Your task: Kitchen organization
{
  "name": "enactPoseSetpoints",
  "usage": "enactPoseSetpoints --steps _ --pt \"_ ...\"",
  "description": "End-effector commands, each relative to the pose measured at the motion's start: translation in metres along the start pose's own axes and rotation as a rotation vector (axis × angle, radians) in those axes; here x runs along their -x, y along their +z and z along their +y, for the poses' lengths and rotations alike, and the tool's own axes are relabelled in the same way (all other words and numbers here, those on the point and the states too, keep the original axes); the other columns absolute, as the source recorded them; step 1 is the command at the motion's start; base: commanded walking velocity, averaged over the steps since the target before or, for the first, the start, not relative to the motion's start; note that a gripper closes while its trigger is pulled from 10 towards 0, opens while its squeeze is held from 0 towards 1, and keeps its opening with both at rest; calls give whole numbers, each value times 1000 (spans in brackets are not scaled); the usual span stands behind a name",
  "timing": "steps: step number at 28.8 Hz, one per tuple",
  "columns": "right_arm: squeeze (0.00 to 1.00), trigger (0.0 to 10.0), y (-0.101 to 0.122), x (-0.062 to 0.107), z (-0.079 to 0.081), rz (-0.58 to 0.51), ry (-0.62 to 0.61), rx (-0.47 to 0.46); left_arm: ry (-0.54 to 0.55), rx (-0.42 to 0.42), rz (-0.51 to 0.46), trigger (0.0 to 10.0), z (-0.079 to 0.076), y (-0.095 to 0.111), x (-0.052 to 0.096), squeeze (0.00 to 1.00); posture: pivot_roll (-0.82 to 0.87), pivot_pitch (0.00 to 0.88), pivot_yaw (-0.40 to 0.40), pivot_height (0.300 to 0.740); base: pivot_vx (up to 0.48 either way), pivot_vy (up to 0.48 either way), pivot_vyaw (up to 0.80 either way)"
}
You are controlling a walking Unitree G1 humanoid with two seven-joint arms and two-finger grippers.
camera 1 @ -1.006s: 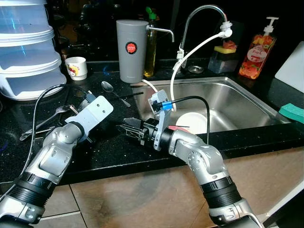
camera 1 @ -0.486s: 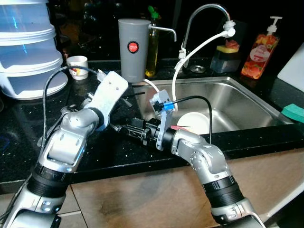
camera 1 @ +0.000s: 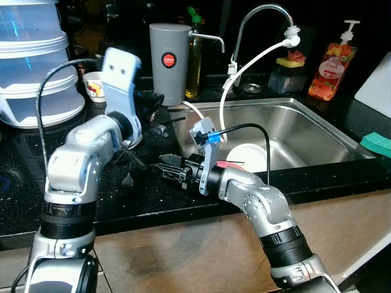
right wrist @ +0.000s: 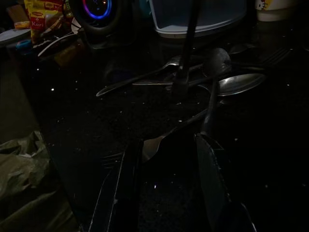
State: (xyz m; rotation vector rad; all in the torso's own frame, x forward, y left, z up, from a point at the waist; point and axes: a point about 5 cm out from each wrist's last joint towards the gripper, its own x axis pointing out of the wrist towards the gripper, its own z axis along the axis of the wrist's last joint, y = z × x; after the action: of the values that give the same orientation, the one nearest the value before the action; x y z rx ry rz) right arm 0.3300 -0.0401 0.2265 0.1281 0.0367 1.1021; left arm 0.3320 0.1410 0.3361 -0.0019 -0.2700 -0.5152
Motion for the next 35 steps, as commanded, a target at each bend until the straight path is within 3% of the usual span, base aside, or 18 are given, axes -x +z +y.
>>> enactPoseSetpoints --steps 1,5,7,9,11,15,18,19,22,28,31,32,33,34,35 --pt "0 10000 0 -1 6 13 27 4 -12 43 -56 0 0 12 0 0 60 34 -12 740 0 0 0" --pt "0 10000 1 -2 8 9 38 -5 9 169 -226 0 8 31 3 0 63 36 -14 740 0 0 0" --pt "0 10000 3 -2 8 -1 43 -11 -23 286 -312 0 10 37 5 0 64 38 -15 740 0 0 0" --pt "0 10000 5 -3 8 -17 40 -19 -43 326 -344 0 10 38 7 0 66 38 -16 740 0 0 0" --pt "0 10000 16 -3 2 -109 -22 -26 -78 415 -423 0 14 39 10 0 68 39 -17 740 0 0 0" --pt "0 10000 42 1 -27 -354 -288 -156 -71 583 -502 0 29 33 18 0 68 39 -17 740 0 0 0" --pt "0 10000 50 6 -33 -430 -320 -212 -51 622 -516 0 36 29 20 0 68 39 -17 740 0 0 0" --pt "1000 10000 56 10 -37 -522 -336 -297 -53 692 -538 0 40 24 23 0 67 41 -10 740 0 0 0" --pt "1000 10000 61 14 -39 -608 -336 -371 -46 762 -580 0 47 20 28 0 67 41 -10 740 0 0 0" --pt "1000 10000 66 12 -30 -636 -239 -396 -90 806 -553 0 46 13 31 0 70 40 -8 740 0 0 0" --pt "1000 10000 68 8 -22 -612 -156 -377 -92 819 -550 0 47 11 31 0 69 38 -8 740 0 0 0" --pt "1000 10000 65 2 -10 -516 -91 -255 -102 836 -542 0 47 9 31 0 67 34 -7 740 0 0 0" --pt "1000 10000 65 2 -10 -516 -91 -255 -102 836 -542 0 47 9 31 0 67 34 -7 740 0 0 0" --pt "0 10000 53 -6 -1 -359 -73 -38 -130 848 -536 0 45 8 32 0 65 32 -6 740 0 0 0" --pt "0 10000 47 -9 2 -295 -66 32 -143 840 -519 0 43 6 31 0 64 28 -6 740 0 0 0"
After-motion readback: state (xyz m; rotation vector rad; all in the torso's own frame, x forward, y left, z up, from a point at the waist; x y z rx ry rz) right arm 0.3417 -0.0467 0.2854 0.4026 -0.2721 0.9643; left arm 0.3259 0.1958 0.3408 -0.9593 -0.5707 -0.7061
